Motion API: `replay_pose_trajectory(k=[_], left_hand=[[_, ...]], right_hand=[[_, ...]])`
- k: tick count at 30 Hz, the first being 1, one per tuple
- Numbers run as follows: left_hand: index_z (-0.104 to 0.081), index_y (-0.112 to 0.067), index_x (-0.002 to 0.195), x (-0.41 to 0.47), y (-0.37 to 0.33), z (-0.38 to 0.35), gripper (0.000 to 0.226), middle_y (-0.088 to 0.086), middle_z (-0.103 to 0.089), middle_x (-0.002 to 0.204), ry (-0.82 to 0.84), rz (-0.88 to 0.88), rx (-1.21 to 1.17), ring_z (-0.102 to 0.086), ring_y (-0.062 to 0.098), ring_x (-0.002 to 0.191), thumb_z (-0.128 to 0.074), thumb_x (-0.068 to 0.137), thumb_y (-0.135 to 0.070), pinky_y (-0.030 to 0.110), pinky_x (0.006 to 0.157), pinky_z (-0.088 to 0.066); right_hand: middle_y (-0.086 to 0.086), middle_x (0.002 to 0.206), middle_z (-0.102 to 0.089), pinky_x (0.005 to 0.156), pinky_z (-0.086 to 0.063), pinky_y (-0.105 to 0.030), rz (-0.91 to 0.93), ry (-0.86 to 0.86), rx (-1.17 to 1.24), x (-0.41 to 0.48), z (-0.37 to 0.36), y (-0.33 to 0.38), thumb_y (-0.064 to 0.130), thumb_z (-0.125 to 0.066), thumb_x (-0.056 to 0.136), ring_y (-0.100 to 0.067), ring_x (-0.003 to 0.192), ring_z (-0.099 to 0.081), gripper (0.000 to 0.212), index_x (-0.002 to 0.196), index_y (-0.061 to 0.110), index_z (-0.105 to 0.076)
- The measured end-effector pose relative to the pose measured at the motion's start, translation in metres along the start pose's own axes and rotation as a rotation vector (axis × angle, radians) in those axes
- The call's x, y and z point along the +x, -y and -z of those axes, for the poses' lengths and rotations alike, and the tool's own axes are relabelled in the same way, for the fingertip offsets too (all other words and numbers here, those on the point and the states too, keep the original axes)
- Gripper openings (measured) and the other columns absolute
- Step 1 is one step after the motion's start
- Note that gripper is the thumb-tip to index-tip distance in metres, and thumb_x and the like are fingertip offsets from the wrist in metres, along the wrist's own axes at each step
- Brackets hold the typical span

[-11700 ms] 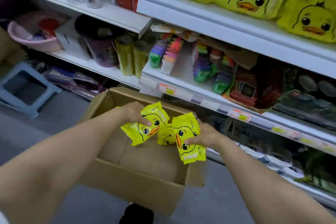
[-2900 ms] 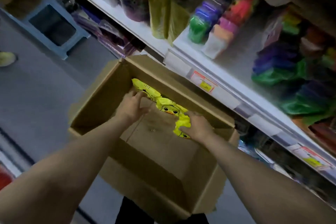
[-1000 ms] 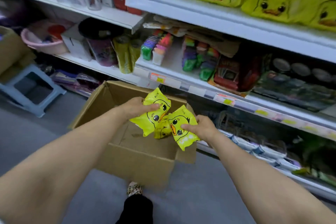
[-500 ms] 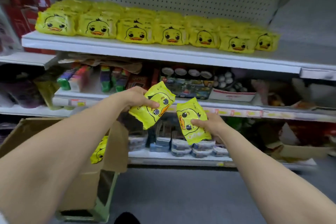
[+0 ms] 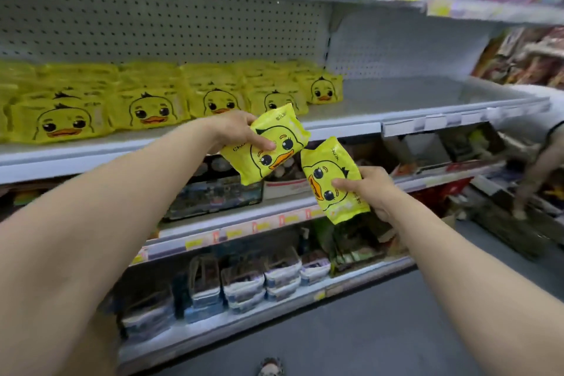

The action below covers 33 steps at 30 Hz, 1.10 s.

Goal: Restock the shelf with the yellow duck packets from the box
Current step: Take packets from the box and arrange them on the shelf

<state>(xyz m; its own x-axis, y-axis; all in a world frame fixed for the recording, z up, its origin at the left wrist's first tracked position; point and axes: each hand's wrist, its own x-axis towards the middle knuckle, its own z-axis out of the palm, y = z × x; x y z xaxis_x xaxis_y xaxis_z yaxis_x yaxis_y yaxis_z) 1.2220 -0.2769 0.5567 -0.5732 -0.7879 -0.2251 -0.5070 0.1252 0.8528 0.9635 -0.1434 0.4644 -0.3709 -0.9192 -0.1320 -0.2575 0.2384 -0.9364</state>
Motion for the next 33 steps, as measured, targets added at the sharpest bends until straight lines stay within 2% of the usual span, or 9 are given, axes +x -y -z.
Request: replay_pose_trajectory(k=[3,6,8,10,12,16,22,28,33], left_hand=[[-0.066,-0.01,0.113,0.055,-0.035,0.0,0.042,0.006,-0.076,0.095,0.006,-0.068,0.031,-0.074,0.02,0.08,-0.082,0.074,-0.014,0.032,0.062,-0.061],[-0.068,-0.009,0.111,0.106,-0.071,0.004,0.042,0.004,-0.076,0.092,0.001,-0.13,0.086,-0.074,0.018,0.076,-0.083,0.073,-0.017,0.029,0.064,-0.06],[-0.065,-0.012,0.106,0.139,-0.093,0.01,0.039,-0.002,-0.073,0.095,-0.001,-0.131,0.162,-0.07,0.015,0.08,-0.083,0.074,-0.024,0.03,0.076,-0.055],[-0.059,-0.018,0.11,0.173,-0.112,0.02,0.046,-0.009,-0.065,0.103,-0.025,-0.135,0.239,-0.061,0.014,0.095,-0.083,0.074,-0.035,0.028,0.086,-0.042],[-0.065,-0.02,0.112,0.209,-0.127,0.03,0.053,-0.007,-0.067,0.106,-0.055,-0.195,0.34,-0.062,0.017,0.102,-0.084,0.069,-0.044,0.026,0.082,-0.045],[-0.069,-0.021,0.093,0.268,-0.144,0.03,0.043,-0.004,-0.07,0.089,-0.112,-0.231,0.437,-0.066,0.014,0.081,-0.088,0.063,-0.046,0.027,0.073,-0.052],[-0.069,-0.018,0.098,0.322,-0.15,0.002,0.044,-0.003,-0.069,0.089,-0.091,-0.227,0.542,-0.063,0.011,0.076,-0.089,0.064,-0.039,0.021,0.062,-0.046],[-0.068,-0.016,0.107,0.355,-0.146,-0.019,0.054,0.001,-0.067,0.104,-0.063,-0.18,0.714,-0.062,0.021,0.096,-0.088,0.064,-0.041,0.03,0.079,-0.052],[-0.066,-0.015,0.116,0.372,-0.141,-0.021,0.06,0.003,-0.066,0.114,-0.068,-0.103,0.822,-0.06,0.022,0.104,-0.085,0.067,-0.044,0.03,0.086,-0.05]], right_hand=[[-0.001,0.079,-0.075,0.057,-0.058,-0.023,0.067,-0.03,-0.063,0.029,0.042,0.019,0.012,-0.079,0.082,-0.008,0.064,-0.072,0.009,0.086,0.016,-0.072],[-0.006,0.085,-0.077,0.066,-0.062,-0.033,0.07,-0.064,-0.071,0.069,0.076,0.036,0.012,-0.081,0.08,-0.016,0.07,-0.074,0.012,0.088,0.016,-0.073],[-0.005,0.083,-0.077,0.061,-0.06,-0.028,0.073,-0.089,-0.096,0.1,0.094,0.048,0.012,-0.081,0.079,-0.014,0.067,-0.073,0.013,0.09,0.014,-0.074],[0.001,0.077,-0.077,0.055,-0.056,-0.023,0.088,-0.099,-0.151,0.129,0.108,0.064,0.012,-0.082,0.079,-0.01,0.063,-0.072,0.015,0.092,0.014,-0.075],[0.0,0.078,-0.077,0.058,-0.058,-0.024,0.104,-0.102,-0.199,0.155,0.121,0.078,0.013,-0.083,0.077,-0.013,0.066,-0.073,0.017,0.092,0.015,-0.076],[-0.007,0.083,-0.077,0.073,-0.061,-0.037,0.118,-0.087,-0.325,0.195,0.144,0.088,0.014,-0.085,0.075,-0.024,0.079,-0.075,0.019,0.093,0.011,-0.078],[-0.003,0.08,-0.077,0.068,-0.061,-0.031,0.11,-0.064,-0.451,0.219,0.179,0.088,0.018,-0.086,0.075,-0.019,0.072,-0.075,0.016,0.088,0.016,-0.078],[-0.001,0.073,-0.076,0.061,-0.057,-0.026,0.153,-0.048,-0.41,0.254,0.208,0.088,0.014,-0.084,0.075,-0.014,0.064,-0.073,0.011,0.081,0.015,-0.075],[0.004,0.081,-0.077,0.077,-0.058,-0.032,0.197,0.013,-0.475,0.295,0.222,0.098,0.02,-0.087,0.071,-0.015,0.077,-0.074,0.021,0.088,0.017,-0.075]])
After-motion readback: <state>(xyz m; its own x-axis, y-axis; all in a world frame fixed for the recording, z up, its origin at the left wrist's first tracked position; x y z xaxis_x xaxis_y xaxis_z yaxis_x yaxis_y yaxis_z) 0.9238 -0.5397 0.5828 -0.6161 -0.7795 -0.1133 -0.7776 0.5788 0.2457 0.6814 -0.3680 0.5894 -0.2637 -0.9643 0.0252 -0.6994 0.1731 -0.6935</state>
